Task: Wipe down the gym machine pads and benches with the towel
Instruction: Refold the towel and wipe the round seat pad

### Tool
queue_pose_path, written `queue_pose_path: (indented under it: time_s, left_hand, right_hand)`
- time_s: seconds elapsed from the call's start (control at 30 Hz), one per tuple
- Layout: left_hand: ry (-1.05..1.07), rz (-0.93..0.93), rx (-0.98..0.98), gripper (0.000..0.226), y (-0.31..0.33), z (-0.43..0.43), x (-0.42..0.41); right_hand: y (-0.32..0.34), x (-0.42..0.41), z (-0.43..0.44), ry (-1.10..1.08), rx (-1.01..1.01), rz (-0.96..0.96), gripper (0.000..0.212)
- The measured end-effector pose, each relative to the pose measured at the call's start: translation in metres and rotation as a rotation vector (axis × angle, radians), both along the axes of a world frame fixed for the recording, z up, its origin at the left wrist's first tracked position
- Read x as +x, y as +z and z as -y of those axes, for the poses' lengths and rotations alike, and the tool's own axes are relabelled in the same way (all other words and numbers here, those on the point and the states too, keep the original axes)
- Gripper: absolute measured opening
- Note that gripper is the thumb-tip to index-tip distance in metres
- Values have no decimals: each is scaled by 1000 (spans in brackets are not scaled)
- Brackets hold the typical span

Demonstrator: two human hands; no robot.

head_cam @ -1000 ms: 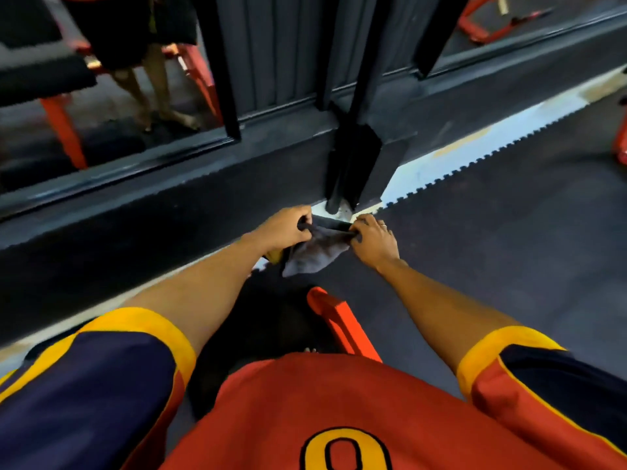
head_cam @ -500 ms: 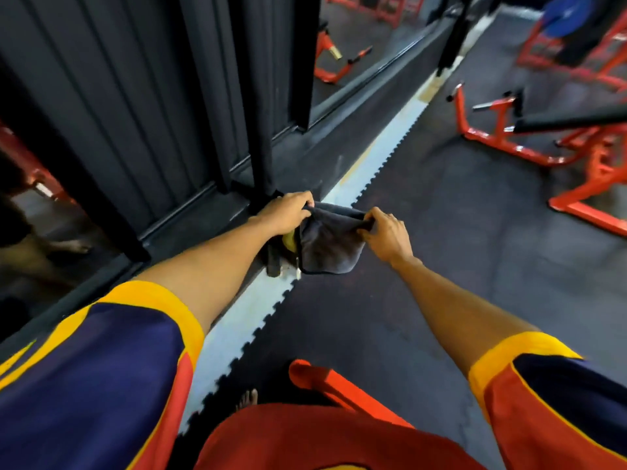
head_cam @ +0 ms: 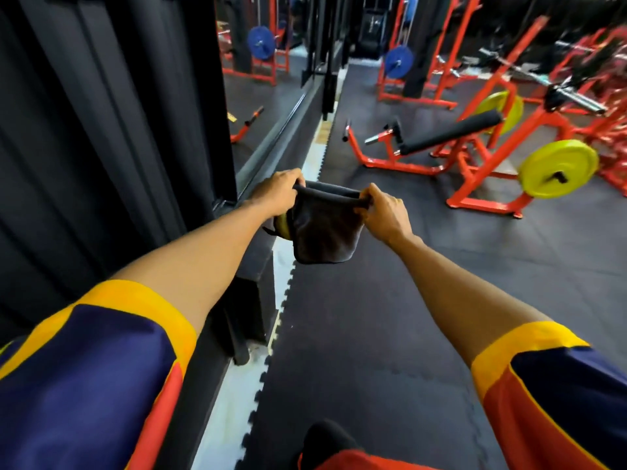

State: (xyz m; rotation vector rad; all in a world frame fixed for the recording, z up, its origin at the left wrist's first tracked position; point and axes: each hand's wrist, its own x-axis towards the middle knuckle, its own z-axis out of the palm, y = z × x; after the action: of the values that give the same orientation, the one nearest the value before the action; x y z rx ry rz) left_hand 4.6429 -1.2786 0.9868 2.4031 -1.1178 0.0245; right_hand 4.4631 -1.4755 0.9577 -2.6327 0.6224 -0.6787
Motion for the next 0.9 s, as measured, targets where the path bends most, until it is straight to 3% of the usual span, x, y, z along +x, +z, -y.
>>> queue_pose_path:
  time_s: [0.4, 0.9]
  left_hand:
    - [-225, 94, -7, 22, 49, 151, 118]
    - [-499, 53, -63, 17, 101, 434, 201]
  right_hand:
    - [39, 82, 140, -111, -271, 85, 28]
    - [95, 129, 354, -409, -143, 57, 19]
